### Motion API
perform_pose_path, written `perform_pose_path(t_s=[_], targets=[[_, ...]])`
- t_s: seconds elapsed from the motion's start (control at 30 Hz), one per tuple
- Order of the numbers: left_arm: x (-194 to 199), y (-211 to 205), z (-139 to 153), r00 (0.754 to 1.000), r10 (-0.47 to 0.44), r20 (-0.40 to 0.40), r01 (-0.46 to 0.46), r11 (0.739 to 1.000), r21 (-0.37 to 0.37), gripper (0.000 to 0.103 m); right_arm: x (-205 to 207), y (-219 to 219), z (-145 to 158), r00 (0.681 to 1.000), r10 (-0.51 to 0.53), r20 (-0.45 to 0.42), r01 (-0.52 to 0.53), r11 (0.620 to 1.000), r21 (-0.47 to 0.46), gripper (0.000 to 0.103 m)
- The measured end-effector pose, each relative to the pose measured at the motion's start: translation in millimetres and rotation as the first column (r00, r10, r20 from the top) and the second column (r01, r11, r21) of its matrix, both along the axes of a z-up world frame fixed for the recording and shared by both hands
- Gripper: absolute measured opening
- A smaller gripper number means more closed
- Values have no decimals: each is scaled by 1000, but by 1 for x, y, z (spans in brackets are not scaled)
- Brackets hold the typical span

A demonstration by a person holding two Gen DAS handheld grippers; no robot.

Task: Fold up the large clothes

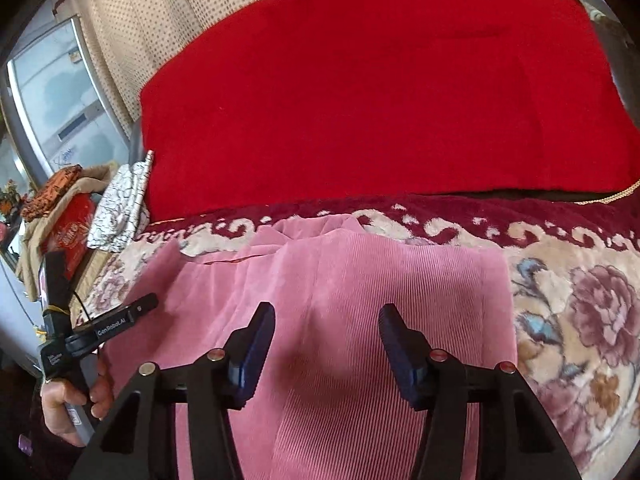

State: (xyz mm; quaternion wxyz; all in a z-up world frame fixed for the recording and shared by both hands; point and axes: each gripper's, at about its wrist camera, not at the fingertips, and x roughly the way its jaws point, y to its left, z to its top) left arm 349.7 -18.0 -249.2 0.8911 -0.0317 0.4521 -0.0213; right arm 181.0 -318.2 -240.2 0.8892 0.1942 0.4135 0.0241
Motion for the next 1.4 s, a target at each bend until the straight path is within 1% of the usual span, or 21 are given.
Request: perform_pose_path(t_s=[0.07, 0.17, 0.2, 0.23, 0.27, 0.4, 0.5, 0.6, 0.67, 0.7, 0.8, 0.87, 0.9, 0.93, 1.0, 1.07, 1.17, 1.2, 1.23, 1.3, 1.4], targets=[[7, 6, -9, 1000, 4, -21, -5, 1000, -10, 68, 10, -2, -10, 999, -15, -32, 15, 1000, -6, 57], [14, 14, -16, 999, 10, -39, -12, 999, -44, 75, 31, -9, -46, 989, -56, -139, 52, 998, -33, 55], [14, 16, -18, 999, 10, -39, -13, 998, -60, 77, 35, -12, -57, 987, -61, -147, 58, 998, -22, 55], [15, 18, -19, 999, 6, -37, -9, 997, -72, 79, 35, -15, -62, 989, -68, -128, 68, 998, -4, 55], [16, 20, -21, 999, 1, -35, -4, 997, -77, 79, 34, -16, -62, 991, -75, -113, 76, 997, 1, 55], [13, 18, -19, 1000, -16, -20, 14, 997, -71, 80, 26, -10, -49, 992, -85, -88, 81, 996, -43, 55], [2, 20, -8, 1000, -19, 1, 19, 997, -73, 80, 10, -12, -35, 995, -88, -41, 88, 996, -4, 55], [-20, 25, 10, 998, -28, 47, 33, 994, -105, 80, -16, -11, -14, 995, -94, 23, 94, 996, -4, 55], [-30, 27, 18, 996, -40, 75, 49, 991, -125, 80, -35, -9, -6, 995, -89, 43, 89, 996, 4, 55], [-37, 27, 22, 995, -48, 88, 58, 991, -120, 80, -44, -9, -4, 995, -87, 48, 87, 996, 5, 55], [-51, 27, 21, 994, -46, 103, 51, 998, -49, 80, -59, -5, -9, 997, -74, 30, 74, 997, -2, 55], [-51, 31, 6, 999, -18, 50, 17, 1000, 1, 80, -60, -2, -24, 998, -66, -23, 66, 998, 3, 55], [-47, 33, -5, 1000, -9, 3, 9, 1000, 0, 81, -57, -1, -32, 997, -60, -54, 60, 998, 5, 55], [-42, 36, -14, 1000, -10, -29, 9, 1000, -28, 81, -51, 2, -42, 995, -51, -90, 51, 999, -1, 55], [-38, 41, -19, 999, -8, -47, 4, 998, -68, 81, -49, 5, -44, 995, -52, -84, 50, 998, -24, 55], [-42, 43, -13, 1000, -9, -22, 8, 998, -68, 81, -52, 5, -38, 995, -59, -75, 57, 998, -29, 55], [-54, 41, -2, 999, -13, 33, 14, 1000, -28, 81, -62, 4, -30, 997, -72, -43, 72, 997, 2, 55], [-59, 43, 0, 999, -13, 45, 14, 999, -30, 81, -67, 4, -26, 997, -70, -19, 70, 998, 4, 55], [-65, 45, 4, 998, -6, 63, 8, 999, -36, 81, -72, 6, -22, 998, -58, 7, 58, 998, 3, 55], [-75, 53, 9, 996, 22, 90, -17, 998, -59, 81, -77, 10, -21, 999, -35, 22, 35, 999, 3, 55], [-89, 69, 15, 991, 64, 113, -50, 991, -128, 81, -72, 16, -33, 999, -9, -35, 10, 1000, 23, 55]])
